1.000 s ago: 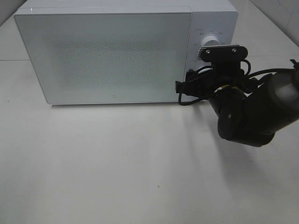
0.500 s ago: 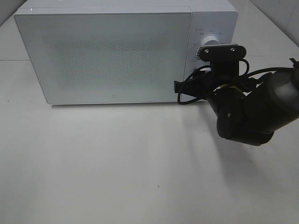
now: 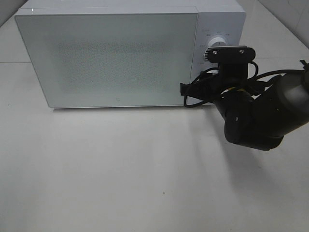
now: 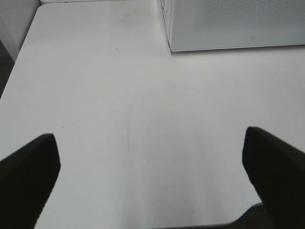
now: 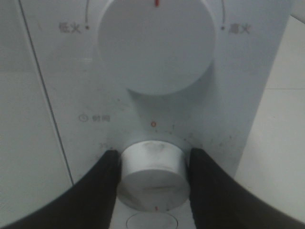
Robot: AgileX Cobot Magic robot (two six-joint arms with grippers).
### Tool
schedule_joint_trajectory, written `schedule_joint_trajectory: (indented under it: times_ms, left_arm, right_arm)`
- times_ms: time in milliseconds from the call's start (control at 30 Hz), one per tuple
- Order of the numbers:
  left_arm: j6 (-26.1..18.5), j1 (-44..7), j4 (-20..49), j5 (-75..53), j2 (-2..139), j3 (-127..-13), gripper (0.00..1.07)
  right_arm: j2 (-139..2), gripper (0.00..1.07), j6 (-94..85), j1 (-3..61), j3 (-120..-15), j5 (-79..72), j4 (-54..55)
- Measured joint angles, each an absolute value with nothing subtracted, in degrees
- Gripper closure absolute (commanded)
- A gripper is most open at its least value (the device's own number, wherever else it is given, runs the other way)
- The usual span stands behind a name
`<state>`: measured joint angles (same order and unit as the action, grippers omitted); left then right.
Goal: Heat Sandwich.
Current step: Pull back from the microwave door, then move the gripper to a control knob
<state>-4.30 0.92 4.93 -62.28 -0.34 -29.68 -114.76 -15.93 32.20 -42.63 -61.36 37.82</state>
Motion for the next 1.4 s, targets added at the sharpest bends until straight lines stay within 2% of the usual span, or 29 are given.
schedule_joint_trajectory:
  times_ms: [300, 567, 1067, 1400]
  left_arm:
    - [-4.3, 0.92, 4.93, -62.28, -0.34, -29.68, 0.07]
    - [-4.3, 0.92, 4.93, -62.28, -0.34, -29.68, 0.07]
    - [-4.3, 0.92, 4.93, -62.28, -0.34, -29.68, 0.07]
    - [-4.3, 0.92, 4.93, -62.28, -0.34, -29.68, 0.07]
  right_arm:
    - [-114.76, 0.94, -10.14, 32.2, -42.63, -61.48, 37.82]
    - [-114.76, 0.94, 2.81, 32.2, -42.63, -61.82, 37.76]
    - [-114.76, 0.92, 45.78, 32.2, -42.0, -62.4, 37.07]
    - [-114.99, 0.92, 66.58, 32.2, -41.94, -62.91, 37.24]
